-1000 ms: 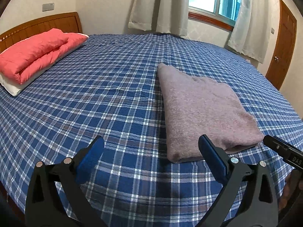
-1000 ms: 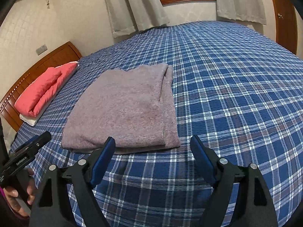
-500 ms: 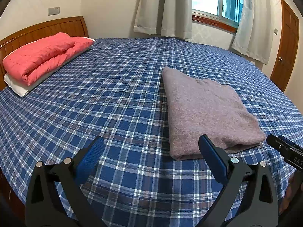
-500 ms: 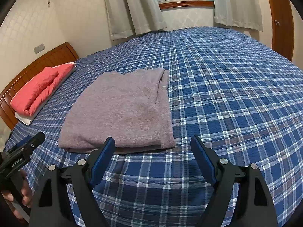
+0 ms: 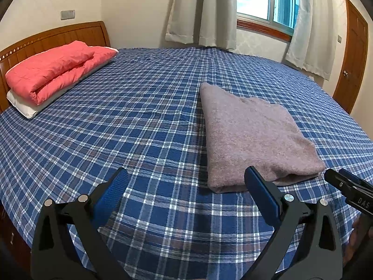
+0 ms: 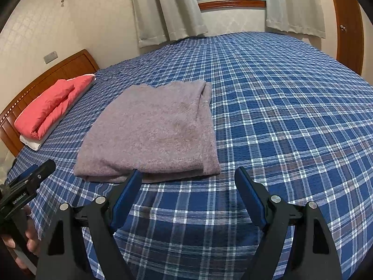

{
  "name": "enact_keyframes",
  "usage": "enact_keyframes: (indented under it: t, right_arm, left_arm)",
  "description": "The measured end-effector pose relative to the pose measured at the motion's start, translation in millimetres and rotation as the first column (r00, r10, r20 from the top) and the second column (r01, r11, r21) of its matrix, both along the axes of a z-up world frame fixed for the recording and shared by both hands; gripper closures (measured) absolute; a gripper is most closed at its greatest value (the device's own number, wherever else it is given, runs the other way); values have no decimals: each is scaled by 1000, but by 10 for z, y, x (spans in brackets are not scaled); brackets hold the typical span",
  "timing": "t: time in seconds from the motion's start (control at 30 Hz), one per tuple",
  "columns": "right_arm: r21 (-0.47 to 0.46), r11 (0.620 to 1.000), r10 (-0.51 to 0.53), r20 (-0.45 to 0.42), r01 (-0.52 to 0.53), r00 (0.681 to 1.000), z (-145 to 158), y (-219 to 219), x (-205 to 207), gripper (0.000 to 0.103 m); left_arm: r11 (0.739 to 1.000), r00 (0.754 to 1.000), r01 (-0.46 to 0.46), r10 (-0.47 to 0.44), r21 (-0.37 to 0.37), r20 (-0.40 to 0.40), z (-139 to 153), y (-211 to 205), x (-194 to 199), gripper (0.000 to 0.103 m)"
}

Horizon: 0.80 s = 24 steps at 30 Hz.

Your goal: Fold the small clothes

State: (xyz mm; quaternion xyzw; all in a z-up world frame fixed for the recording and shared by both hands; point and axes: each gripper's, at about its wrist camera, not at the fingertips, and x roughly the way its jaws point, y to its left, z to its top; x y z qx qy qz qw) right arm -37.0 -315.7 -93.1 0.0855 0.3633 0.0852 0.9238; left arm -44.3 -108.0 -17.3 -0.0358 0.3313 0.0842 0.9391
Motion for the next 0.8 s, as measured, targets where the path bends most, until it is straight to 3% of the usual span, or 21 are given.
enact_keyframes:
  t: [0.47, 0.8]
  right_arm:
    - [-3, 1000, 16, -4, -16, 1000, -42, 57, -94, 22]
    - [6, 1000, 19, 4, -19, 1000, -37, 46, -134, 22]
  left_arm:
    - [1000, 1000, 6, -6, -13, -21, -27, -28, -48, 3]
    - [1000, 1000, -2, 2, -20, 13, 61, -79, -128, 3]
